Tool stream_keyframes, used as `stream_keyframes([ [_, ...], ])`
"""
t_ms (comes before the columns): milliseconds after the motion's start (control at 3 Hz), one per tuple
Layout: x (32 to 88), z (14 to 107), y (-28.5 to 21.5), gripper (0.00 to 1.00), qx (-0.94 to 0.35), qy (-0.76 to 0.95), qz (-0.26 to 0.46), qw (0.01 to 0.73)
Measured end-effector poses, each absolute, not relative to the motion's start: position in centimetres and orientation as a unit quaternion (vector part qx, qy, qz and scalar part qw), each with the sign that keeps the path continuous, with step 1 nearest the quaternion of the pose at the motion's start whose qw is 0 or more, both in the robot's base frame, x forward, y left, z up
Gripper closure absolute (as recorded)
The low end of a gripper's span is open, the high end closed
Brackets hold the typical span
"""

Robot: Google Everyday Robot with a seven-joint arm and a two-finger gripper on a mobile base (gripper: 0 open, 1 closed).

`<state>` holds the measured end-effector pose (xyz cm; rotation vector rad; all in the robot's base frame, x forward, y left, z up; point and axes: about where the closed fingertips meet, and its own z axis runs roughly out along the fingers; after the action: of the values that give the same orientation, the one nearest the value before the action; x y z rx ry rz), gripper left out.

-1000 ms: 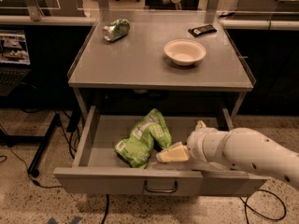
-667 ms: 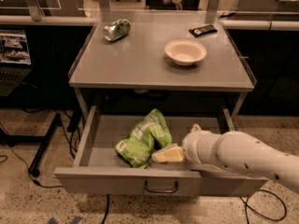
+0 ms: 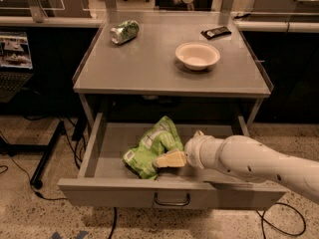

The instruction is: Pick green rice chip bag from top drawer and place on counter

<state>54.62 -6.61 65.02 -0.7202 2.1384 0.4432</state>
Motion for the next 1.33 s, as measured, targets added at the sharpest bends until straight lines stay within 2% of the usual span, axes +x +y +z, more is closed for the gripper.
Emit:
stream_keyframes([
  [667,57.4,66.3,-3.2,0.00,-0.316,0.842,0.193,0.393],
  [1333,56.4,62.9,-3.0,0.00,-0.309,0.862,0.204,0.345],
])
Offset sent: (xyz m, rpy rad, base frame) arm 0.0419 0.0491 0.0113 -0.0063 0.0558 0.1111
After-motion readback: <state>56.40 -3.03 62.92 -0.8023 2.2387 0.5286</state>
